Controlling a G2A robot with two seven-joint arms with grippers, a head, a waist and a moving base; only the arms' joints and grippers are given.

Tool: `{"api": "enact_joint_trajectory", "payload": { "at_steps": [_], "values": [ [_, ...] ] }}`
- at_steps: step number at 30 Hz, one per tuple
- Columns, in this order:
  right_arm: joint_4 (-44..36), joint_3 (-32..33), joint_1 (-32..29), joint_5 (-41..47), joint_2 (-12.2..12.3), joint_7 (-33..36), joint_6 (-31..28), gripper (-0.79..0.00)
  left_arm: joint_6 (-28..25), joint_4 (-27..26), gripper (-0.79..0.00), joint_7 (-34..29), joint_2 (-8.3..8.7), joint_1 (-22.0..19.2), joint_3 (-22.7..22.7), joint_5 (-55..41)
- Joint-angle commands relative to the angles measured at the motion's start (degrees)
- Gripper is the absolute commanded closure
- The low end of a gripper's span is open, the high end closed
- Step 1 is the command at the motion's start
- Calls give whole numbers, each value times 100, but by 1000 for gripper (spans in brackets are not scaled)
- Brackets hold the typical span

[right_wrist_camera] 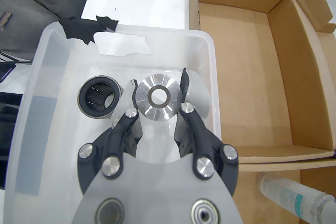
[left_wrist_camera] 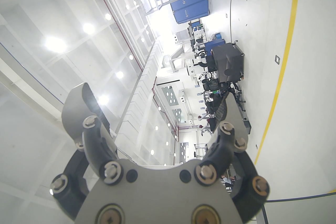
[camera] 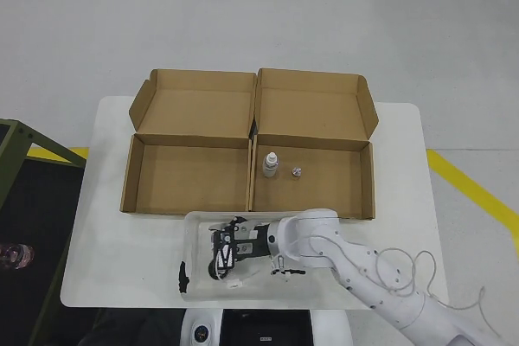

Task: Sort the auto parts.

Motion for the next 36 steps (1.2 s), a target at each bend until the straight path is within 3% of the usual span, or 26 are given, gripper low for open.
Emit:
{"api": "enact_joint_trajectory", "payload": {
  "at_steps": [1, 18, 36],
  "values": [
    [-64, 120, -81, 73, 32, -179, -70, 0, 0, 0, -785, 0, 0, 0, 0, 0],
    [-880, 1310, -668, 527, 316, -1018, -484, 0, 0, 0, -785, 0, 0, 0, 0, 0],
    [-1128, 2373, -1038, 984, 487, -1454, -332, 0, 0, 0, -785, 0, 0, 0, 0, 0]
  ]
}}
